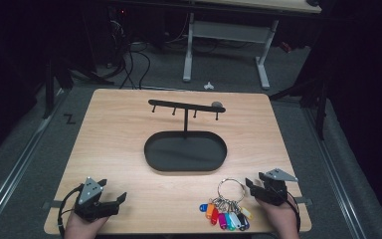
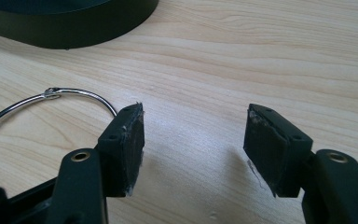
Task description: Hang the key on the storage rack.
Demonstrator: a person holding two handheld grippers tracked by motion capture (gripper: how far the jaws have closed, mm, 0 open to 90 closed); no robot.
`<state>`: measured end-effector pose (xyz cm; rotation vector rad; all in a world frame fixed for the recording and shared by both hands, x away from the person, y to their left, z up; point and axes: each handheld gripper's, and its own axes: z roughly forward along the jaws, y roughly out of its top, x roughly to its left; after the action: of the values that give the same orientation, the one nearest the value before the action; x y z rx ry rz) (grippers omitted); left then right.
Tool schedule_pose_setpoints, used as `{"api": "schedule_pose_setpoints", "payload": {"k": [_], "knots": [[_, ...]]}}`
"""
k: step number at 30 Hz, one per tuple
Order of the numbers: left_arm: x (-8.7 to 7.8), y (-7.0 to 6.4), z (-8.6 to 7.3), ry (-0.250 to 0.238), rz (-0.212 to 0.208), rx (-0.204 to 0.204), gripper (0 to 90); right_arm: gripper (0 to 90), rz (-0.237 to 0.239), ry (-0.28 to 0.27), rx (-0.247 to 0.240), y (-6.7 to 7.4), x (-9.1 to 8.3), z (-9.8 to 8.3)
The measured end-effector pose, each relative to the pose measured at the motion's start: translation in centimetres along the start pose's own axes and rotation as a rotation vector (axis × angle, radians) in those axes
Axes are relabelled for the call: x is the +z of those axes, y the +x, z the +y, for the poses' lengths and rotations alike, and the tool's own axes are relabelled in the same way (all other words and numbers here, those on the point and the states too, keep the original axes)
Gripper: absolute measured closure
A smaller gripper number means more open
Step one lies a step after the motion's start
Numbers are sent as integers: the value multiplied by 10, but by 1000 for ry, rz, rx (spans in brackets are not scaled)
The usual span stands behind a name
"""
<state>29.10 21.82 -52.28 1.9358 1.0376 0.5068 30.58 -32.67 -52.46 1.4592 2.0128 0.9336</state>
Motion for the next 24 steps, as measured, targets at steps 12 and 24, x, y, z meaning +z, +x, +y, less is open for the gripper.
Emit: {"api": "schedule_pose_setpoints", "payload": {"k": [12,24], "knots": [[1,-1,0,3,0,3,144,383,3,-1,0,1,0,0],[1,-1,-1,9,-4,7,144,386,25,5,-18,6,3,2]]}}
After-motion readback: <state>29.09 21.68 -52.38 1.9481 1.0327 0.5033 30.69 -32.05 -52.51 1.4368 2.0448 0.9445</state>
